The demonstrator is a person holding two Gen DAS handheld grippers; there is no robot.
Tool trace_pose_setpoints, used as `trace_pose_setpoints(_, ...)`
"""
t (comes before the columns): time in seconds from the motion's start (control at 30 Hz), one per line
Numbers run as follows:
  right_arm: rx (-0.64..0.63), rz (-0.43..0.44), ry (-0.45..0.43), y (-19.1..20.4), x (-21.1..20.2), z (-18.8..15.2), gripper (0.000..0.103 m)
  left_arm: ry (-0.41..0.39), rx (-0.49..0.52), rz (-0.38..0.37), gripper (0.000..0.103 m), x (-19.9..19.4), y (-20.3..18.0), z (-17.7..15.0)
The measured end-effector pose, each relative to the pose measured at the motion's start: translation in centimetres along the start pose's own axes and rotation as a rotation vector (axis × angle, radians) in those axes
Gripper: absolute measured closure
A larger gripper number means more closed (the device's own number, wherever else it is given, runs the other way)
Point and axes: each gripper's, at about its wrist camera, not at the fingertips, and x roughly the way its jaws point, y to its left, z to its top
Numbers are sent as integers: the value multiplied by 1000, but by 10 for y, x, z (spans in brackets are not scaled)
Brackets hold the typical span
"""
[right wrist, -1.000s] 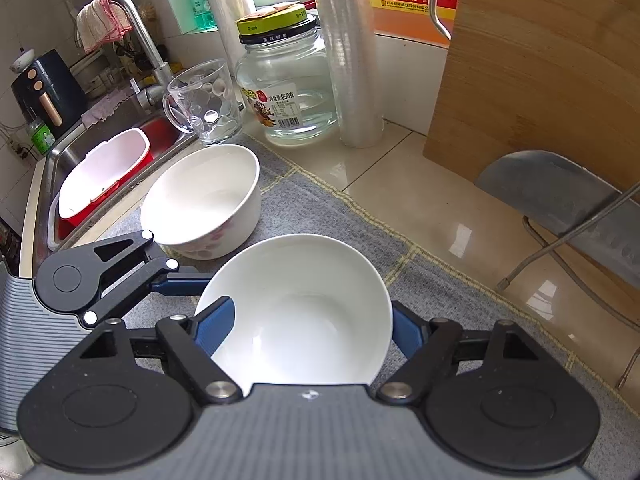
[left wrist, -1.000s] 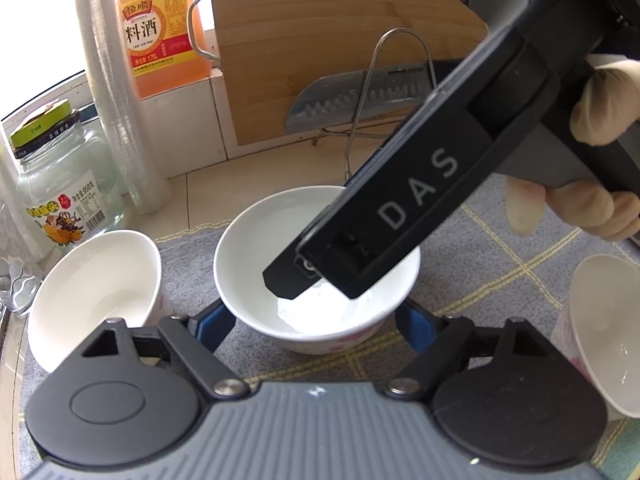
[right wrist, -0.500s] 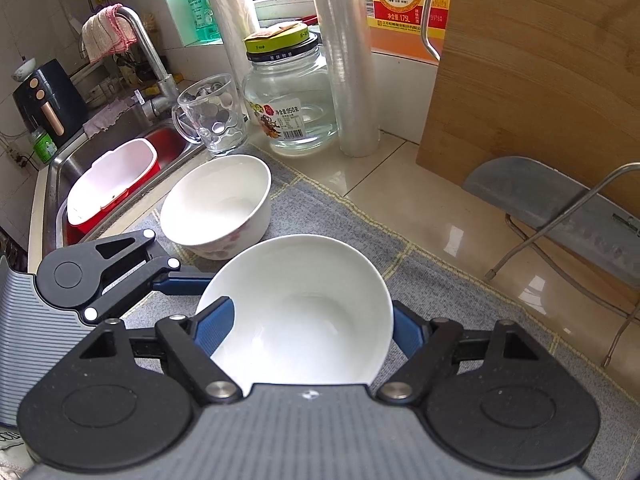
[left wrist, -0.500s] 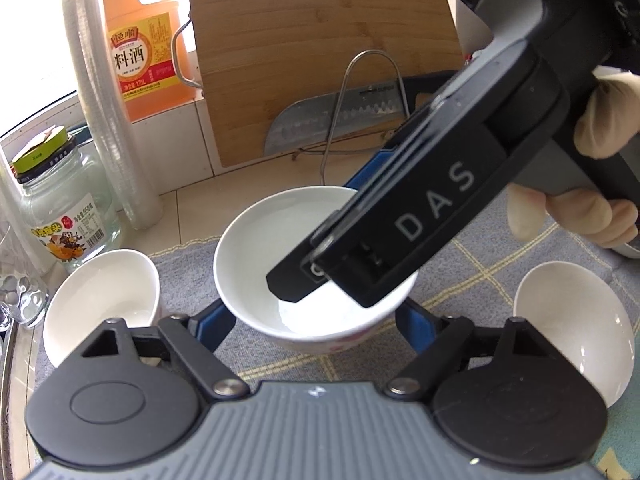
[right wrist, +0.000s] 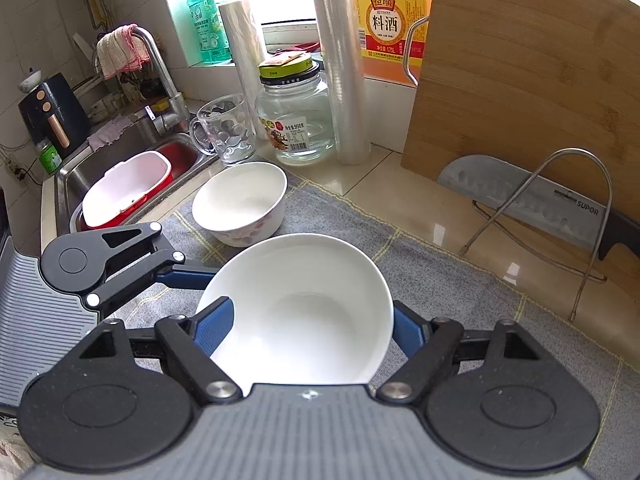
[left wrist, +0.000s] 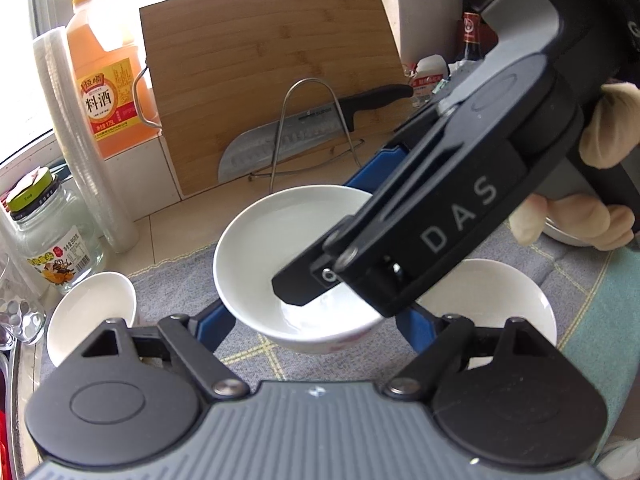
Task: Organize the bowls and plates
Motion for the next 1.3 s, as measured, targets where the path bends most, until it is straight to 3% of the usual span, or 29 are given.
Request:
trace_pose_setpoints(0.73, 86, -81, -26, 5, -70, -68, 15, -24, 78, -120, 17, -27, -67, -7)
trace_pose_setpoints(1.3, 140, -106, 3, -3, -73, -97, 15, 31, 99, -160, 17, -15, -86, -15)
